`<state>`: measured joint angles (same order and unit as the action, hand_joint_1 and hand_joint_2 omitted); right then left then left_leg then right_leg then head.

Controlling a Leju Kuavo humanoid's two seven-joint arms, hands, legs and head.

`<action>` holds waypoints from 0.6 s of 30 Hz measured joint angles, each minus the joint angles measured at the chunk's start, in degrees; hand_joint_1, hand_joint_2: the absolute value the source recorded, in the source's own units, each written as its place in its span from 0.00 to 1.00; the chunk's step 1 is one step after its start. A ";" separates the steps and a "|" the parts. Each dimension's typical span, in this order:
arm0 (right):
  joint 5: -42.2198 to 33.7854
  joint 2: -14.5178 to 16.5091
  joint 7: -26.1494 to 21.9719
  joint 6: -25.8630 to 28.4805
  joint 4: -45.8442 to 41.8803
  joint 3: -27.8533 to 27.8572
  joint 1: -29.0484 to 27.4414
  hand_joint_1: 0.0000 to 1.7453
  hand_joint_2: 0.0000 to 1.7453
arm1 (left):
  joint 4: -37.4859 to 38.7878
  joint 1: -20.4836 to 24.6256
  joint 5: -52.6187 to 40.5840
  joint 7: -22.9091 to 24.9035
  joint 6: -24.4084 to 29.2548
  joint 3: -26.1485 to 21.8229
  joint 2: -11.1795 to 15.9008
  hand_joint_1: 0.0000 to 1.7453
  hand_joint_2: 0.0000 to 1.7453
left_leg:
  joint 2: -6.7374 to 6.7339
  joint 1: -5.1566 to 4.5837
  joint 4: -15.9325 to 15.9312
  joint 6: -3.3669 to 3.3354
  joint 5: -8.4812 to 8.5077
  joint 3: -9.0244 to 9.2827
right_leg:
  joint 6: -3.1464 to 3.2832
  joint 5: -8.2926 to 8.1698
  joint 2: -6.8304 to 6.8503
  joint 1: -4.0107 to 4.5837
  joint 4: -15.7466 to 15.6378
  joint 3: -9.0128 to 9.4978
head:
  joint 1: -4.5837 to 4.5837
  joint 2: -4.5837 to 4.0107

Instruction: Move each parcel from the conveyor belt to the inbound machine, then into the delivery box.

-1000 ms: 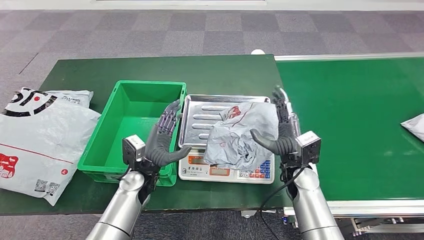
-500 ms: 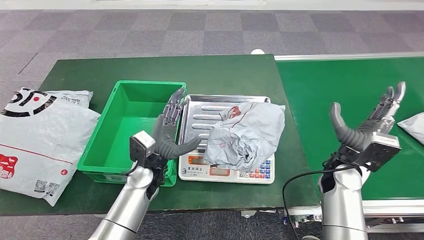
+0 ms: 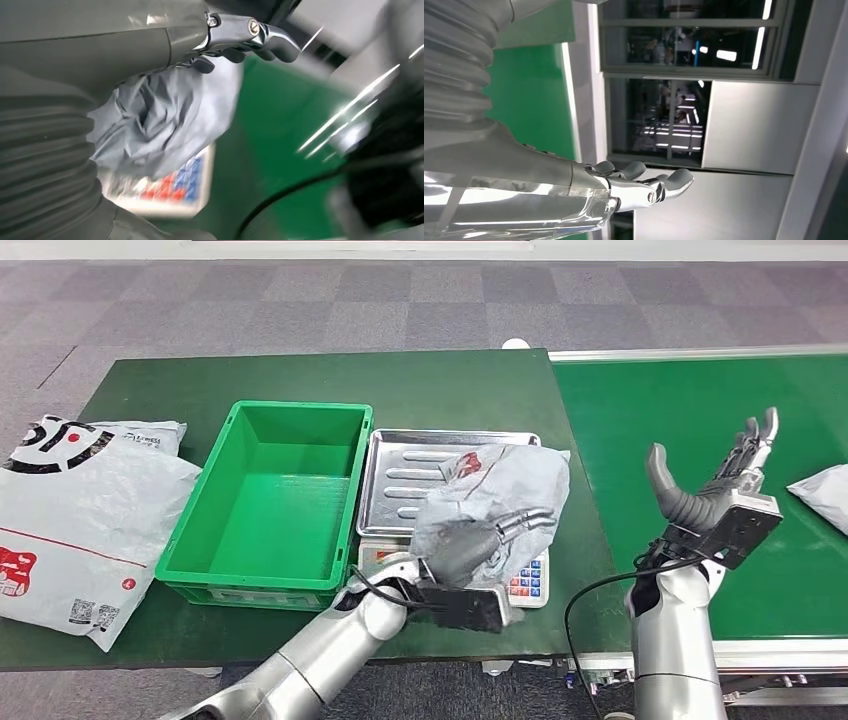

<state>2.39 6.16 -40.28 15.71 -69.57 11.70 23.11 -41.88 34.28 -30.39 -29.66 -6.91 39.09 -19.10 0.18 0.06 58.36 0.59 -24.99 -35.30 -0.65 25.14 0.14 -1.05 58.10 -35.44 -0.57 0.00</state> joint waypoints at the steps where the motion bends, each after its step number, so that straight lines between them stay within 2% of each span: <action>1: 0.28 0.00 -0.01 -0.05 0.46 0.21 0.09 0.00 1.00 | 2.44 0.74 -0.08 1.74 -0.14 0.51 -0.27 0.00 1.00 | -0.01 0.00 0.00 0.00 0.00 0.00 | 0.00 0.00 -0.01 0.00 0.00 0.00 | 0.00 0.00; 4: 1.09 0.00 -0.01 0.16 1.79 0.94 0.18 0.00 1.00 | 8.88 2.83 -0.26 9.31 2.08 1.26 -0.80 0.00 1.00 | -0.03 0.01 -0.01 0.01 0.00 0.00 | 0.00 0.00 -0.02 0.02 0.00 0.00 | 0.00 0.00; 7: 1.57 0.02 -0.01 0.41 3.08 1.81 0.27 0.00 1.00 | 13.63 5.03 -0.85 18.60 8.59 1.39 -1.22 0.00 1.00 | -0.03 0.01 -0.03 0.01 -0.01 0.02 | 0.00 0.01 -0.02 0.03 0.00 0.03 | 0.00 0.00; 9: 1.82 0.04 -0.01 0.55 3.70 2.45 0.33 0.00 1.00 | 15.65 6.20 -0.93 22.23 13.17 1.35 -1.30 0.00 1.00 | -0.07 0.01 -0.05 0.01 -0.03 0.05 | 0.00 0.01 -0.03 0.02 0.00 0.06 | 0.00 0.00; 12: 2.13 0.15 -0.01 0.83 4.38 3.34 0.47 0.00 1.00 | 17.43 6.79 -1.03 23.52 21.06 0.75 -1.17 0.00 1.00 | -0.09 0.01 -0.05 0.02 -0.01 0.07 | 0.01 -0.02 -0.04 0.02 0.00 0.08 | 0.00 0.00; 15: 2.25 0.35 -0.01 0.89 4.82 3.90 0.54 0.00 1.00 | 18.06 6.71 -0.69 21.03 28.08 -0.82 -0.77 0.00 1.00 | -0.08 0.01 -0.05 0.01 0.10 0.06 | 0.01 -0.08 -0.03 0.03 0.00 0.07 | 0.00 0.00; 16: 2.27 0.41 -0.01 0.89 4.91 3.95 0.55 0.00 1.00 | 18.15 6.69 -0.52 20.21 29.49 -1.42 -0.64 0.10 1.00 | -0.08 0.01 -0.05 0.01 0.13 0.06 | 0.00 -0.08 -0.02 0.03 0.00 0.07 | 0.00 0.00; 18: 2.34 0.49 -0.01 0.88 5.04 3.98 0.59 0.00 1.00 | 18.22 6.60 -0.08 18.74 31.12 -2.42 -0.41 0.60 1.00 | -0.06 0.01 -0.05 0.00 0.18 0.04 | 0.00 -0.09 0.02 0.02 0.00 0.07 | 0.00 0.00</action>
<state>4.73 6.66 -40.28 16.59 -64.53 15.68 23.70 -23.66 40.88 -30.47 -10.92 24.22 36.67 -19.52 0.13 0.07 58.30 0.60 -24.81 -35.26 -0.65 25.05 0.16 -1.02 58.11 -35.36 -0.57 0.00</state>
